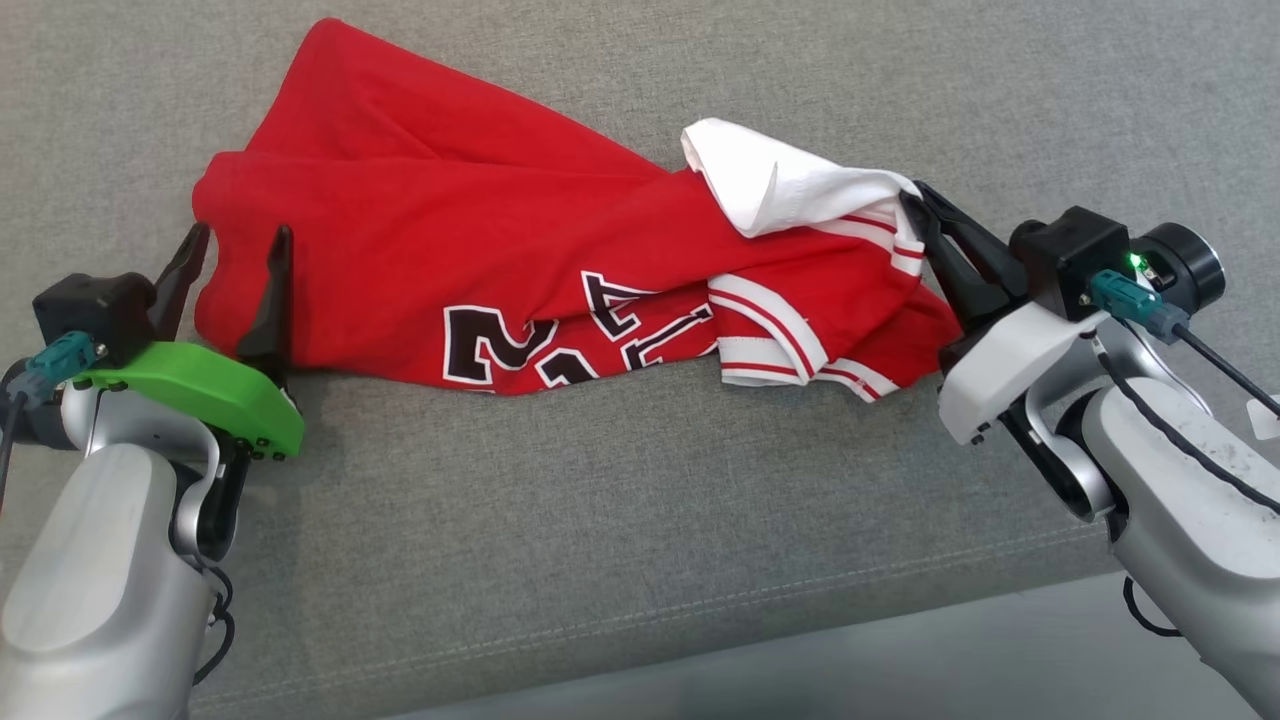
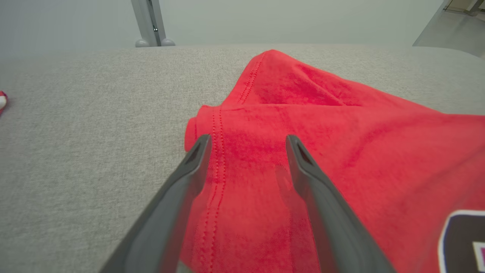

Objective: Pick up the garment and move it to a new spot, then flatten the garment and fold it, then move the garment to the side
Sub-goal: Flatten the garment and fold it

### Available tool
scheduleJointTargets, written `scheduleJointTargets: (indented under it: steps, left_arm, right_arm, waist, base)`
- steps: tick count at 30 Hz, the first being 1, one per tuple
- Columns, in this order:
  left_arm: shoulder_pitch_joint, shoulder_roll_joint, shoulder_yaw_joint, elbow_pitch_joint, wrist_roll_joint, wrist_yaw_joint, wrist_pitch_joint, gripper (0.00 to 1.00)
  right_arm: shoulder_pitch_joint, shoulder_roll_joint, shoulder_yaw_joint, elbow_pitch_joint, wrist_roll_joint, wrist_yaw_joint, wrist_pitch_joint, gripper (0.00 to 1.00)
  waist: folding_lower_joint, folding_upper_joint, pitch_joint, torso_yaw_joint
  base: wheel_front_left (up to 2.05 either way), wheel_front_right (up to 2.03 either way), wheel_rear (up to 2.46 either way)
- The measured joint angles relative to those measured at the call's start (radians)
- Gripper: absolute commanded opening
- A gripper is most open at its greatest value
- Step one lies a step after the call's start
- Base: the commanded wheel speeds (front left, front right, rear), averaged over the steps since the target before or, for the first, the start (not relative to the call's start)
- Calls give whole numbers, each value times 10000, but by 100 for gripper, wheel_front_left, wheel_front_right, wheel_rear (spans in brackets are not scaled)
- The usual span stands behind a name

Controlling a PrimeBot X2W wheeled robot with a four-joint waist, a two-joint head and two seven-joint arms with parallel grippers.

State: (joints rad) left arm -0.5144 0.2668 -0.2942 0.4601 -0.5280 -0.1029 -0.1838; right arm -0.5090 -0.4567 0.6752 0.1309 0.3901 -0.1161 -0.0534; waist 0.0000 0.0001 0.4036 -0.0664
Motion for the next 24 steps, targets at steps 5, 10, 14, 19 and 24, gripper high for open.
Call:
scheduleJointTargets:
  steps: [5,10,14,19,24]
  left_arm:
    - [-359,-29,-132,105,-75,-40,389,100]
    - [-871,-33,-153,242,-174,-58,600,100]
    - [-1060,-36,-119,477,-257,-119,706,100]
    - [-1254,12,-42,761,-313,-119,874,100]
    - [-1539,65,-19,880,-324,-127,965,100]
  right_arm:
    - [113,-25,-96,-389,-4,-4,10,0]
    - [269,-23,-115,-593,-27,-17,12,0]
    - [398,-29,-151,-688,-113,-69,17,0]
    - [523,-29,-174,-823,-136,-77,102,0]
    - [696,-25,-219,-930,-213,-77,119,0]
  waist:
    - [0,0,188,-138]
    - [0,0,409,-209]
    - [0,0,486,-231]
    - [0,0,523,-249]
    - [0,0,555,-263]
  base:
    - [0,0,0]
    - [0,0,0]
    - [0,0,0]
    - [0,0,0]
    - [0,0,0]
